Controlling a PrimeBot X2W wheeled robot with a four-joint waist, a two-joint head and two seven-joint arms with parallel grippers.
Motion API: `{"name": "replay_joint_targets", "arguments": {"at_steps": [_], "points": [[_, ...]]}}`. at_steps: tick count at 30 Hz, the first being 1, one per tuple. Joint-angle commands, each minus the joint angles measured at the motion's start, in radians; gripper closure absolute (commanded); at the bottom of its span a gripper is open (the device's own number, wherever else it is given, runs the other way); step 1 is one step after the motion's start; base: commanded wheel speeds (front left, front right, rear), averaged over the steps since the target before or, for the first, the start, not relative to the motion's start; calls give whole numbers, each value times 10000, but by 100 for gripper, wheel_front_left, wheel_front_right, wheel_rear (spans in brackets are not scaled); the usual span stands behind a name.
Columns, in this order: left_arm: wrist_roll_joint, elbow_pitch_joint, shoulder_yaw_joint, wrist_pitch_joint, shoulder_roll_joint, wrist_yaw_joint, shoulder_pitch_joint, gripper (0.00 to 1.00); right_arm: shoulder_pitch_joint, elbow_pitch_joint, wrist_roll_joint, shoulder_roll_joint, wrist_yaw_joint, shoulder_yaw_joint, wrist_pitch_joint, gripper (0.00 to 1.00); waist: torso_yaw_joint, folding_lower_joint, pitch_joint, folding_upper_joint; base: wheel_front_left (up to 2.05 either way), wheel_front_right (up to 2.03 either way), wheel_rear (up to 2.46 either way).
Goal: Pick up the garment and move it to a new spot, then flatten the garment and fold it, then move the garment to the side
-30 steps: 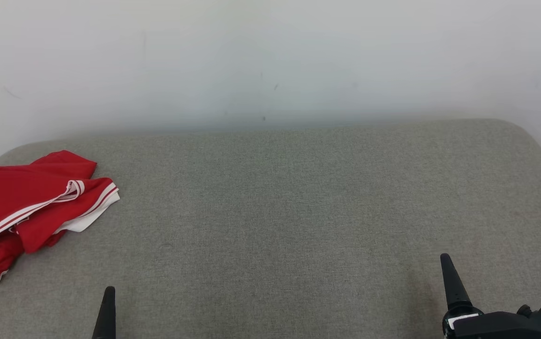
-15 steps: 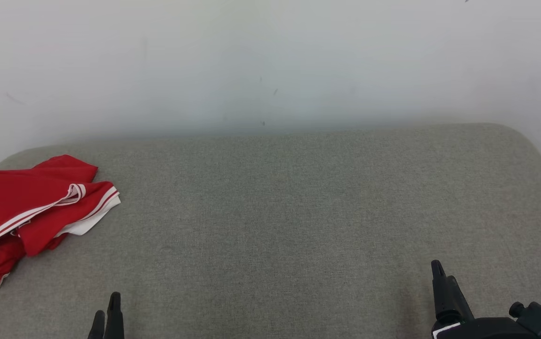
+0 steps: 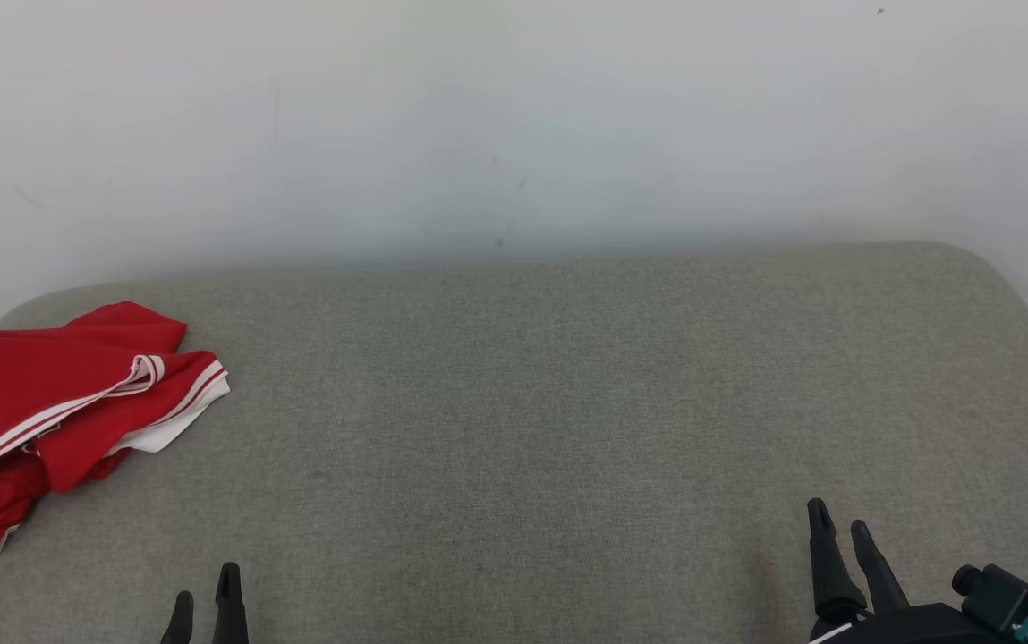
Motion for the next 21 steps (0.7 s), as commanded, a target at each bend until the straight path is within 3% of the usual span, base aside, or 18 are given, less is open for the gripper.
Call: {"name": "replay_joint_targets", "arguments": {"at_steps": [1, 21], "points": [[341, -120, 4, -90, 65, 10, 43, 0, -72, -58, -306, -12, -11, -12, -23, 0, 1, 0, -10, 0, 0, 0, 0], [2518, 67, 78, -590, 80, -82, 117, 0, 89, -132, -2842, 69, -15, 129, -123, 0, -22, 0, -176, 0, 0, 0, 0]]}}
